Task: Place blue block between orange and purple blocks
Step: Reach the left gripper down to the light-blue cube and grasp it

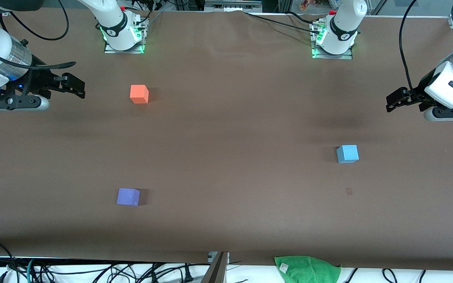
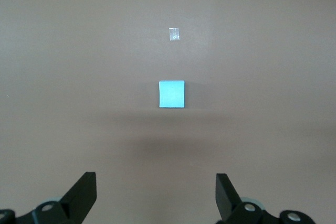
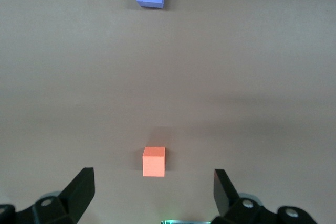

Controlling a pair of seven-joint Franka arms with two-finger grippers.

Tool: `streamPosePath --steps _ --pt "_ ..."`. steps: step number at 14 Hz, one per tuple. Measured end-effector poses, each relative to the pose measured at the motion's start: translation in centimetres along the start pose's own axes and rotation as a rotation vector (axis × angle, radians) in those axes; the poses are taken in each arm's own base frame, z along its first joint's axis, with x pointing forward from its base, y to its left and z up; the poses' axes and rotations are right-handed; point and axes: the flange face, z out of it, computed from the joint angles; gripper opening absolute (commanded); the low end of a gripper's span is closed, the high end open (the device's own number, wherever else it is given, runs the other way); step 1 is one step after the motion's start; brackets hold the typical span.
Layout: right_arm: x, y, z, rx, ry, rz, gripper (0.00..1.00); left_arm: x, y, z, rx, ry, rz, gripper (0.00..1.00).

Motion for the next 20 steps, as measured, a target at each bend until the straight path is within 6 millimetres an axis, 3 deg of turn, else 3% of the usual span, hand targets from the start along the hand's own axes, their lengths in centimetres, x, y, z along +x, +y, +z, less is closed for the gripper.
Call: streamPosePath --steps 4,6,9,12,17,20 --pt "0.0 0.0 0.0 0.000 0.000 0.000 1.00 0.8 0.1 2.5 0.003 -0.061 0.001 1.00" --pt "0.0 0.0 0.0 0.000 0.000 0.000 1.00 2.4 0.2 6.6 0.004 -0.122 0.010 1.00" --pt "0.0 0.0 0.0 0.000 0.000 0.000 1.00 6.4 0.7 14.8 -0.005 -0.132 0.032 1.00" --pt "0.0 0.0 0.0 0.000 0.000 0.000 1.00 9.1 -0.5 22.3 -0.015 -0.123 0.034 1.00" --pt "0.0 0.0 -0.1 0.001 0.001 0.000 1.00 10.3 -0.6 29.2 -0.023 -0.135 0.045 1.00" --pt "0.0 0.0 -0.1 0.001 0.001 0.000 1.00 10.1 0.1 32.1 -0.025 -0.176 0.054 1.00"
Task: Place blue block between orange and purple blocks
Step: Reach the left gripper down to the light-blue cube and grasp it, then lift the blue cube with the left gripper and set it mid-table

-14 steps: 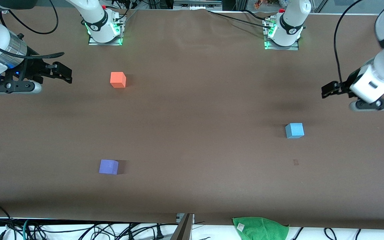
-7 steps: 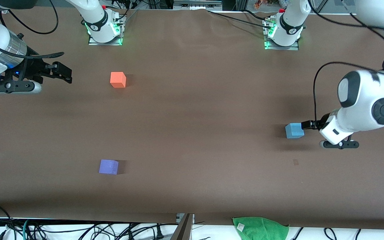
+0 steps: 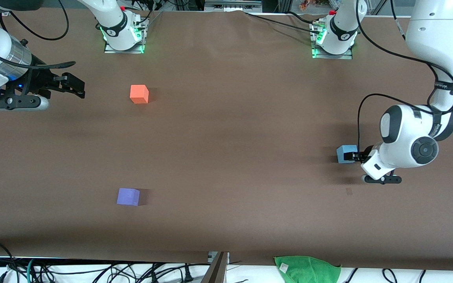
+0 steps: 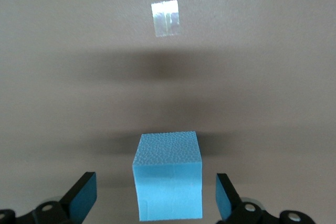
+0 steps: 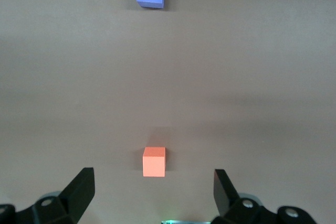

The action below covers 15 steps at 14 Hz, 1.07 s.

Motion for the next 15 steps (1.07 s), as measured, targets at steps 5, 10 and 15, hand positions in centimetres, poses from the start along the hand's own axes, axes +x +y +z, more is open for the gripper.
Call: streamPosePath --steps 5,10,15 --pt "0.0 0.0 0.0 0.000 0.000 0.000 1.00 -0.2 0.5 3.5 0.000 -0.058 0.009 1.00" --pt "0.0 0.0 0.0 0.000 0.000 0.000 1.00 -0.3 2.2 5.6 0.006 -0.091 0.035 0.30" --pt "0.0 0.0 0.0 0.000 0.000 0.000 1.00 -0.2 2.3 5.8 0.006 -0.094 0.037 0.03"
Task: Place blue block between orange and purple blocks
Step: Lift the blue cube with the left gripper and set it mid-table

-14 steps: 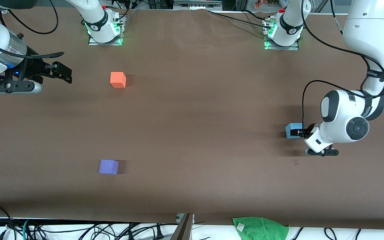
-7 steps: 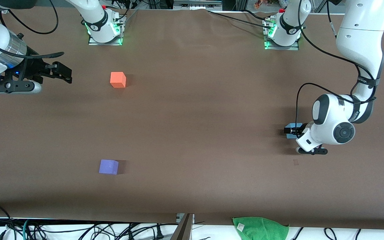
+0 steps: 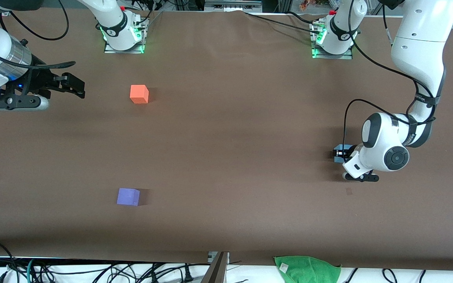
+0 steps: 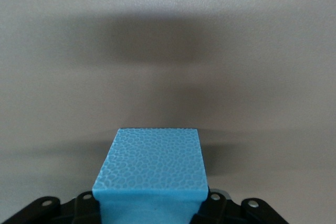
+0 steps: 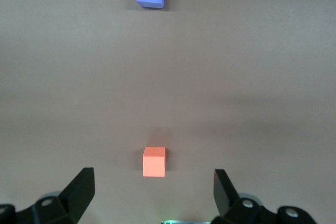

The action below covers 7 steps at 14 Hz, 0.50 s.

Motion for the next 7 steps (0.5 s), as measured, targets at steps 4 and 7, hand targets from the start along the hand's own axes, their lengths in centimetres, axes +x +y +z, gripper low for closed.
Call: streamPosePath --steps 4,7 --pt "0.0 0.1 0.0 0.000 0.000 0.002 1.00 0.2 4.6 -5.6 0.021 -0.052 0.068 0.05" --pt "0.1 0.3 0.0 0.000 0.000 0.006 1.00 -1.2 14.6 -12.1 0.066 -0.045 0.180 0.06"
